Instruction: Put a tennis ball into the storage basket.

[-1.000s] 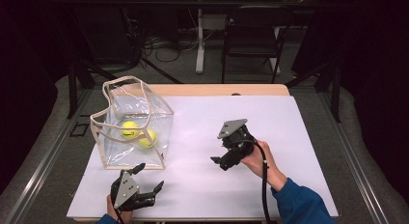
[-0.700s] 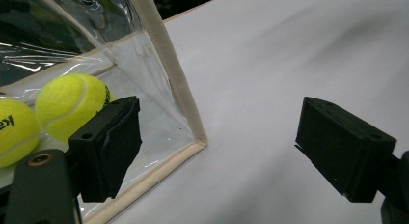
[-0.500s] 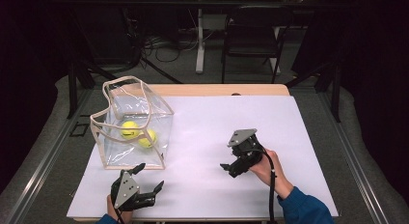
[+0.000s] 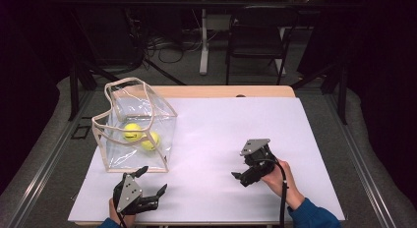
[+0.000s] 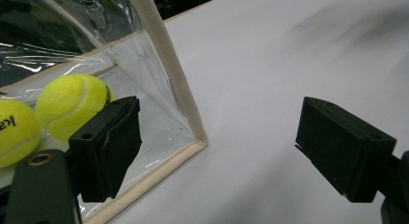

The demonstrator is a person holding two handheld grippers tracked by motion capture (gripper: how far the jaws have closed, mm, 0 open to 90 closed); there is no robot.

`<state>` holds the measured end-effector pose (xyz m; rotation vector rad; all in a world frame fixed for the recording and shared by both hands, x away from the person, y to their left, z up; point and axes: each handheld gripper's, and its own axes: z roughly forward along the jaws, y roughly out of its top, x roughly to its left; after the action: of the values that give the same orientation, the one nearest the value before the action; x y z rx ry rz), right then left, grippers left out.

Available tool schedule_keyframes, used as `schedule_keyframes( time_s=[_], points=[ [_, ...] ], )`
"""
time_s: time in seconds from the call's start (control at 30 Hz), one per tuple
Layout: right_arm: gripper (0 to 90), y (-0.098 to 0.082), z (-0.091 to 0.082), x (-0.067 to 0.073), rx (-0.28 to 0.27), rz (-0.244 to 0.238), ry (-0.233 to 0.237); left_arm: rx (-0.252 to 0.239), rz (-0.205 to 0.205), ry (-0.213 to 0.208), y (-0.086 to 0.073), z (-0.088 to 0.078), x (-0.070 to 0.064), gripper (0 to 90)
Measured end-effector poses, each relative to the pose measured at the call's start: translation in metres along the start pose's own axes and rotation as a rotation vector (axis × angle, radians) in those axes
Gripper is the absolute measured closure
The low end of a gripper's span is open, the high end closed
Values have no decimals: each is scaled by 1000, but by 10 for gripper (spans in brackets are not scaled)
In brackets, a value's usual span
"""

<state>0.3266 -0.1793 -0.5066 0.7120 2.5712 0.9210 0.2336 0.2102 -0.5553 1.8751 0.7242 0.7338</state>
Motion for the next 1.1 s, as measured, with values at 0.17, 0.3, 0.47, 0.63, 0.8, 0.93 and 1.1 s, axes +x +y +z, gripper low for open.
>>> schedule_keyframes(
  time_s=[0.17,0.3,0.47,0.63,0.8,0.93,1.1],
  points=[
    [0,-12,0,2,-3,20,-3,0,-1,1,0,0,0,160],
    [0,-20,-2,2,5,26,-13,-1,-1,0,0,0,0,160],
    [0,-29,-5,2,3,43,-18,-1,-1,1,0,0,0,160],
    [0,-38,-8,2,10,55,-30,-4,-1,3,0,0,0,160],
    [0,-47,-12,0,8,74,-41,-3,2,4,0,0,-1,160],
    [0,-55,-14,-2,19,90,-53,0,1,1,0,0,-1,160],
    [0,-65,-14,-2,23,103,-67,-2,1,3,0,0,-1,160]
  ],
)
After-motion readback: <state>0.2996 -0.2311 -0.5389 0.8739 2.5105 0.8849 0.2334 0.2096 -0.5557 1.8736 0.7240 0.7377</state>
